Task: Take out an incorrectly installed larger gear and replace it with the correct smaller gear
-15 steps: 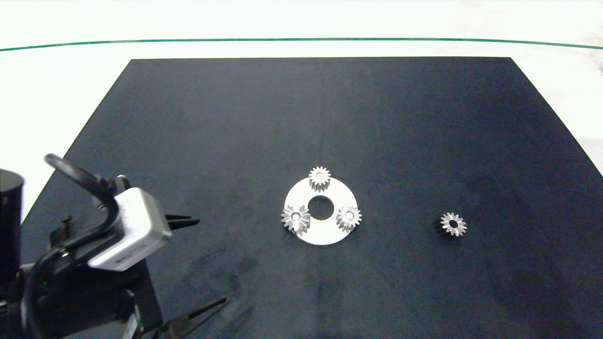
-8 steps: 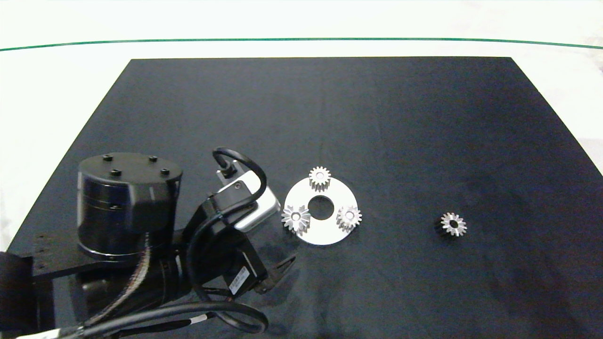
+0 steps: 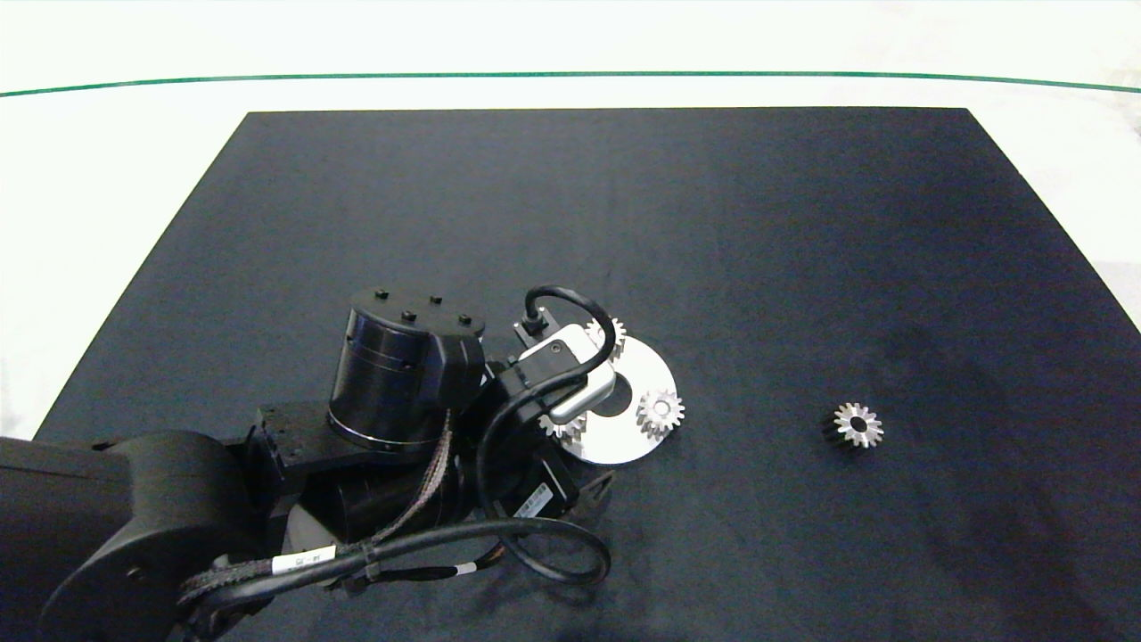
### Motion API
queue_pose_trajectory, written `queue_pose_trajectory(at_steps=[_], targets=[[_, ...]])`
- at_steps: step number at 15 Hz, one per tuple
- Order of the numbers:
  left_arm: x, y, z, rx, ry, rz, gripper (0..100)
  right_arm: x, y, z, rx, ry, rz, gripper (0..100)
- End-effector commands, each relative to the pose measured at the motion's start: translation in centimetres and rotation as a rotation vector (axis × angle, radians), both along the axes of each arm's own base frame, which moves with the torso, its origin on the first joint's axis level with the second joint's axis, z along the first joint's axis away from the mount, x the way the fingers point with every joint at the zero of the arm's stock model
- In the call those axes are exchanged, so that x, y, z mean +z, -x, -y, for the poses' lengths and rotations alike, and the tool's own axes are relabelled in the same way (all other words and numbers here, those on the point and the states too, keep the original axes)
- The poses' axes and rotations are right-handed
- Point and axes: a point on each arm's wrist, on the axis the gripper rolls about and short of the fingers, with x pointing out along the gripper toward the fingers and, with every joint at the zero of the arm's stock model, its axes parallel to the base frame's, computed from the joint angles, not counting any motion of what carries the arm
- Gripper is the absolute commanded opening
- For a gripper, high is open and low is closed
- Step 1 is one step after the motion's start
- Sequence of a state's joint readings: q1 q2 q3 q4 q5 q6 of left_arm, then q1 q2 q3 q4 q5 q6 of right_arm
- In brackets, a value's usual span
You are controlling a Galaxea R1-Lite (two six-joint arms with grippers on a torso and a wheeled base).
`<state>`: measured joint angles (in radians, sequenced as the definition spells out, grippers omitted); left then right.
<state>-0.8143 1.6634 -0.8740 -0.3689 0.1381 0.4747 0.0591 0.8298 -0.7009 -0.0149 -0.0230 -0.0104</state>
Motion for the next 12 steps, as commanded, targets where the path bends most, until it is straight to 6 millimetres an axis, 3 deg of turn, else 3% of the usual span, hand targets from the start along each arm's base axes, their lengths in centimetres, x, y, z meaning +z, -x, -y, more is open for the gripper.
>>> queue_pose_trajectory(at_steps=[1, 6, 12], targets=[[-0.7, -0.7, 0.5, 0.007, -0.017, -0.014, 100, 0.0, 0.1, 0.0, 0.001, 0.0, 0.004, 100], [-0.1, -2.5, 0.3, 0.054, -0.03, -0.032, 100, 0.0, 0.2, 0.0, 0.002, -0.002, 0.005, 100], [-0.2, -2.9, 0.4, 0.064, -0.056, -0.068, 100, 0.0, 0.2, 0.0, 0.003, -0.003, 0.003, 100]])
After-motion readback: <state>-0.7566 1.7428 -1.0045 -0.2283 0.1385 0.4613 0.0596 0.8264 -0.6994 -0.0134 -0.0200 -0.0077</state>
